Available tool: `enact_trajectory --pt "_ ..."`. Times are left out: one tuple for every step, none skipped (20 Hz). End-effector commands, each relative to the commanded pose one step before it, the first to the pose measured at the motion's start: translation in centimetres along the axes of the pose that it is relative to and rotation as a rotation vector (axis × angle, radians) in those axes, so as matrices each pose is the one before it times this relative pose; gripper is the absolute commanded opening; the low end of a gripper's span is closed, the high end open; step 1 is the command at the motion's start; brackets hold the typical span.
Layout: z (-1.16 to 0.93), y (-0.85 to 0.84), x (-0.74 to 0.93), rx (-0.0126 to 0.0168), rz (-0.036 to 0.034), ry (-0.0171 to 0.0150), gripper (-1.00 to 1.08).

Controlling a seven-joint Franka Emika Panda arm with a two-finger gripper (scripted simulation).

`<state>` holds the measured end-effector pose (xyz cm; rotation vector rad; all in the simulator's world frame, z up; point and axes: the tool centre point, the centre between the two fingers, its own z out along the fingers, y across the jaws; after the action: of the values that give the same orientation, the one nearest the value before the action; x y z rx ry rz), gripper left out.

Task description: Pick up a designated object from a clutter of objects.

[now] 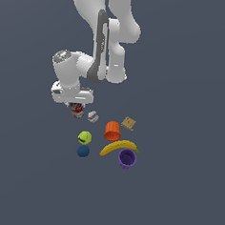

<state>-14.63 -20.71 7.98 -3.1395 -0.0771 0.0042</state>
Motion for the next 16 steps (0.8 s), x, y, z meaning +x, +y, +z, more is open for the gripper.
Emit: enact_trajectory --pt "-0.451 -0.372 0.347 -0.00126 -0.0006 0.00294 -1.0" --pt "-0.194 -0.23 0.137 -0.0004 0.00008 -0.00027 -1.0" --pt "-0.223 -0.26 0.154 0.0 0.0 0.0 -1.0" --pt "-0.25 -0.291 0.173 0.0 0.0 0.0 -1.0" --pt "-0.278 -0.322 0.191 -0.00043 0.00012 -0.0002 -1.0" --pt "-0.306 -0.355 0.211 0.0 0.0 0.0 -1.0" --pt "-0.337 -0.389 0.231 -0.00044 0.0001 -0.00018 -1.0" --pt "-0.366 -0.424 0.253 0.0 0.0 0.0 -1.0" --pt "-0.401 -0.461 0.275 -0.00045 0.0001 -0.00016 -1.0" --pt "-0.437 -0.501 0.299 -0.00046 0.00009 -0.00015 -1.0" --pt "-0.475 -0.543 0.324 -0.00046 0.00009 -0.00013 -1.0" --pt "-0.509 -0.584 0.35 0.0 0.0 0.0 -1.0" --pt "-0.553 -0.629 0.375 -0.00081 0.00016 -0.0002 -1.0" --pt "-0.589 -0.67 0.401 -0.00047 0.00009 -0.0001 -1.0" --pt "-0.626 -0.712 0.426 -0.00047 0.00009 -0.00009 -1.0" --pt "-0.662 -0.753 0.45 -0.00047 0.00009 -0.00008 -1.0"
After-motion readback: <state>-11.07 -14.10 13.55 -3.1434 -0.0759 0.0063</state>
